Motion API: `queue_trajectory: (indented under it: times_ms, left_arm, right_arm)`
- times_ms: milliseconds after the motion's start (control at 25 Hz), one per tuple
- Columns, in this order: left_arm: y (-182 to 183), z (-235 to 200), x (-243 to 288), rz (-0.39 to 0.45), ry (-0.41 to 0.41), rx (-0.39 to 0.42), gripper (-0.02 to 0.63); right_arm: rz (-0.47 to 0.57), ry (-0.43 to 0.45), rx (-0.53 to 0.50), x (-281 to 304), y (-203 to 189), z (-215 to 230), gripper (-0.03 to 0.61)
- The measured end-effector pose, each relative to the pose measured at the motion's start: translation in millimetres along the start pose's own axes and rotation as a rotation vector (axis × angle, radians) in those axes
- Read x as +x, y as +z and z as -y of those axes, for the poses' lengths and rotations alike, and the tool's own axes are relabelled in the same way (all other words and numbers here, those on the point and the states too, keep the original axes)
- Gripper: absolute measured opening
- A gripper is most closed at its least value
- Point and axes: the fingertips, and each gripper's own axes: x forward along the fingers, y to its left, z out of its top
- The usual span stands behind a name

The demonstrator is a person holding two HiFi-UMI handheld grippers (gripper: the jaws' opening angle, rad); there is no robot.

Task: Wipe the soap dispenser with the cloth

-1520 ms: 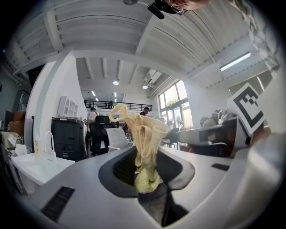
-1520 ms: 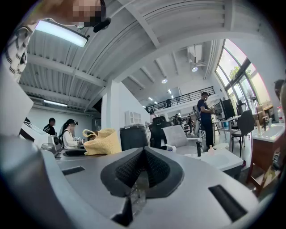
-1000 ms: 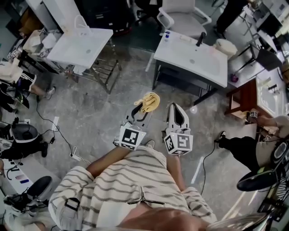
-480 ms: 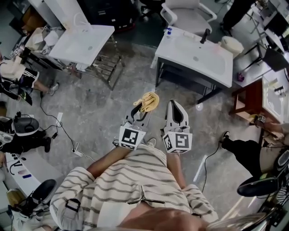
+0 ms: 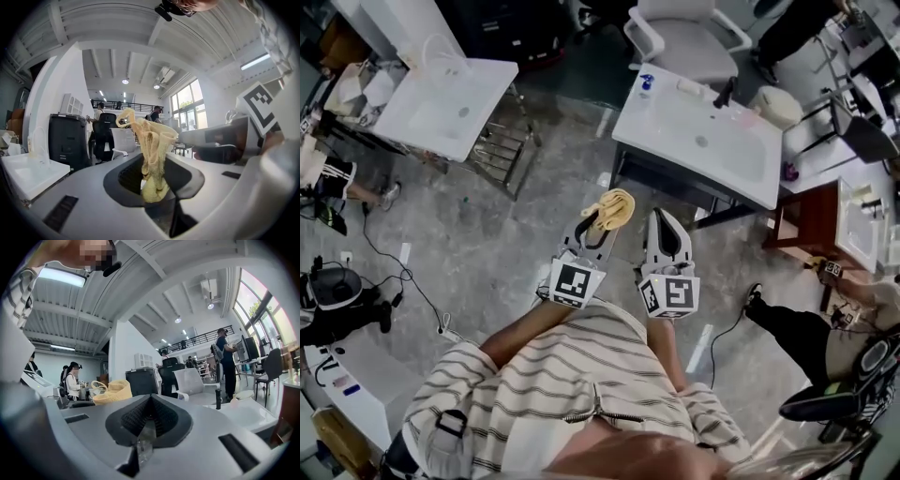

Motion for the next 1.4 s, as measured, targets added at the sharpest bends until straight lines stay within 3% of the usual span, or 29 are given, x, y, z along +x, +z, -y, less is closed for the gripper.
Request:
queue_trajectory:
  times_ms: [240, 520, 800, 1000, 1400]
  left_arm:
    - [20.9, -67.6, 85.6, 0.015, -0.062, -0.007, 0.107]
    - [43.1, -136.4, 164.9, 0.036, -0.128, 0.009, 0.107]
    - [44.1, -171.2, 227.5, 0.014, -0.177, 0.028, 0.107]
    - [27.2, -183.9, 255.8, -0.039, -0.171, 0.016, 0.11]
    - [5.6, -203.6, 292.2, -0.094, -0.081, -0.02, 0.112]
  right_arm:
    - [0.003, -0.03, -0.069, 96.9, 31.3, 25.9, 0.0]
    - [0.011, -0.095, -0.077, 192.3, 49.3, 55.2, 0.0]
    - [-0.001, -0.123, -0.06, 250.6, 51.3, 83.3, 0.0]
    - [-0.05, -0.111, -0.028, 275.5, 34.7, 105.9, 0.0]
    - [-0.104, -0.064, 0.013, 318.1, 4.8, 149.1, 0.0]
